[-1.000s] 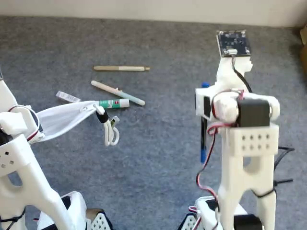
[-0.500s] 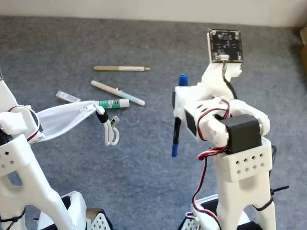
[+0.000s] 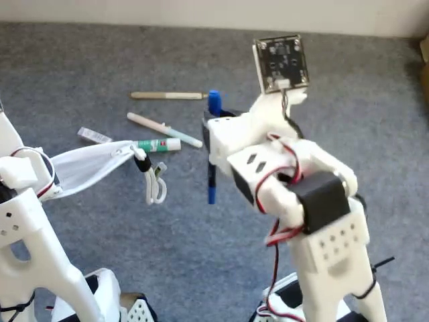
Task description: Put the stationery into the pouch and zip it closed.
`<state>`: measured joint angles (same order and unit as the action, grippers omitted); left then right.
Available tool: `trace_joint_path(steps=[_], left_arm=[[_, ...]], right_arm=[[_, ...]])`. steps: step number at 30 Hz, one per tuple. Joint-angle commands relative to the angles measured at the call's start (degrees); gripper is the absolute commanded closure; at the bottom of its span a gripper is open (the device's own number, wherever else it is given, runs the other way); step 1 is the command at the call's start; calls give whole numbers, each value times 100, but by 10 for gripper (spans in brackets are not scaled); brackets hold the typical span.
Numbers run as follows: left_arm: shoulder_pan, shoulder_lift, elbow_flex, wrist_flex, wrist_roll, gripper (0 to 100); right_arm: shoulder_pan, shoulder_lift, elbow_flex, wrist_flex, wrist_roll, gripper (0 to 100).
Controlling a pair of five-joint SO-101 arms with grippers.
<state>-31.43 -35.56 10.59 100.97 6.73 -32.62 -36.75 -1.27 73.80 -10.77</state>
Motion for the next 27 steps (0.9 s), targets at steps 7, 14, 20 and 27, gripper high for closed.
trace_joint_path(steps=[7, 14, 20, 27], left_arm=[[119, 75, 22, 9, 79, 993], [119, 75, 22, 9, 79, 993], [119, 75, 22, 9, 79, 993], [119, 75, 22, 9, 79, 993]], right_arm=[[-708, -875, -198, -1209, -9, 993], [-1086, -954, -198, -1780, -9, 993], [-1358, -910, -189, -2387, -26, 993], [-1437, -910, -180, -2941, -44, 993]])
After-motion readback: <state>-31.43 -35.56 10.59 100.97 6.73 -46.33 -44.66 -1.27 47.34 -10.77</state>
